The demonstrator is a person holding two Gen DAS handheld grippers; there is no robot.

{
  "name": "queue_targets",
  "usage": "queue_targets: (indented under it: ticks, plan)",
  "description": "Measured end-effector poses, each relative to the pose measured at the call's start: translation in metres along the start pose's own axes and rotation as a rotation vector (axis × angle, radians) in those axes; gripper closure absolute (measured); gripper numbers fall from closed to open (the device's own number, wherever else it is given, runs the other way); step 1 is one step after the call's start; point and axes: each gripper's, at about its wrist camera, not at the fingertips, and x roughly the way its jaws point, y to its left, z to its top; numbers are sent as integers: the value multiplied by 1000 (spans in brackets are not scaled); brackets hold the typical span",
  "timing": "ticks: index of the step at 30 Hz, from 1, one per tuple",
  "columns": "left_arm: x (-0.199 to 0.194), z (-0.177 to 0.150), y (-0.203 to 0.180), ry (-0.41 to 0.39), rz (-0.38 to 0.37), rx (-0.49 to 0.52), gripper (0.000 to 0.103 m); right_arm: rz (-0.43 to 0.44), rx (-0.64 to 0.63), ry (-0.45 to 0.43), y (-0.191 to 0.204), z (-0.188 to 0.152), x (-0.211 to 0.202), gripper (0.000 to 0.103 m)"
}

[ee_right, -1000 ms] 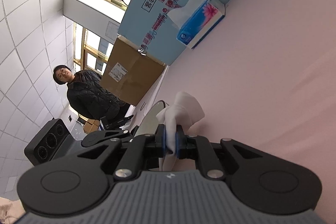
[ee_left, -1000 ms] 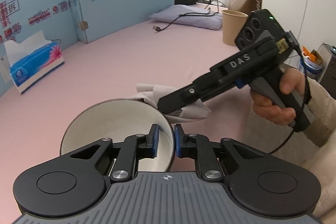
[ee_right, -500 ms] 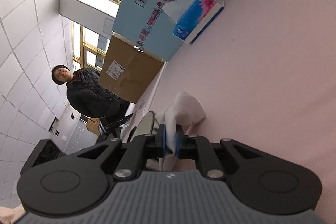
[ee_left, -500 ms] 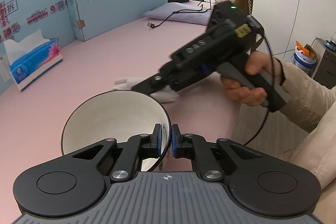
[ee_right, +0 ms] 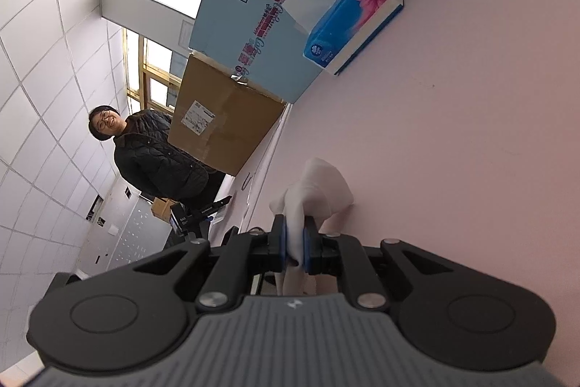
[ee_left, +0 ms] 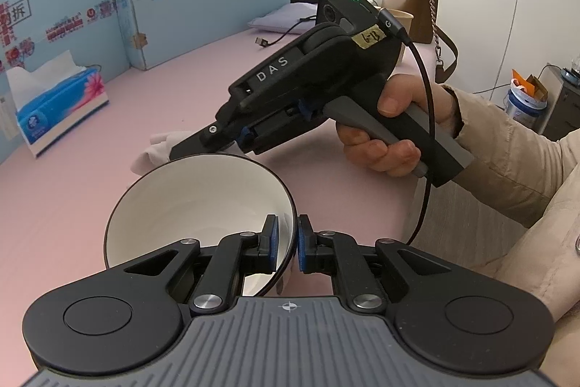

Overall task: Clean bowl
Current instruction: 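Wipe the cloth along the bowl's outer wall with the right gripper while the left gripper holds the bowl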

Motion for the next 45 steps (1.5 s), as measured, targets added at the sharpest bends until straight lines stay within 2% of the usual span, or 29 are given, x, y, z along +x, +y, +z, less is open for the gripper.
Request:
queue_targets:
  ticks: [10, 21, 28, 37, 45]
  plan:
    - [2, 1, 1, 0, 9, -3, 85, 4, 20, -7, -1, -1, 0, 91]
    - [5, 3, 2, 1, 24, -22, 82, 27, 27, -28, 0, -19, -25, 92]
    - [9, 9, -3, -5, 58, -6, 81, -18, -47, -39, 13, -24, -25, 91]
    - [19, 16, 2, -7, 57, -15, 76, -79, -147, -54, 29, -31, -23, 91]
    - [18, 15, 3, -11, 47, -24, 77, -82, -161, -54, 28, -32, -23, 91]
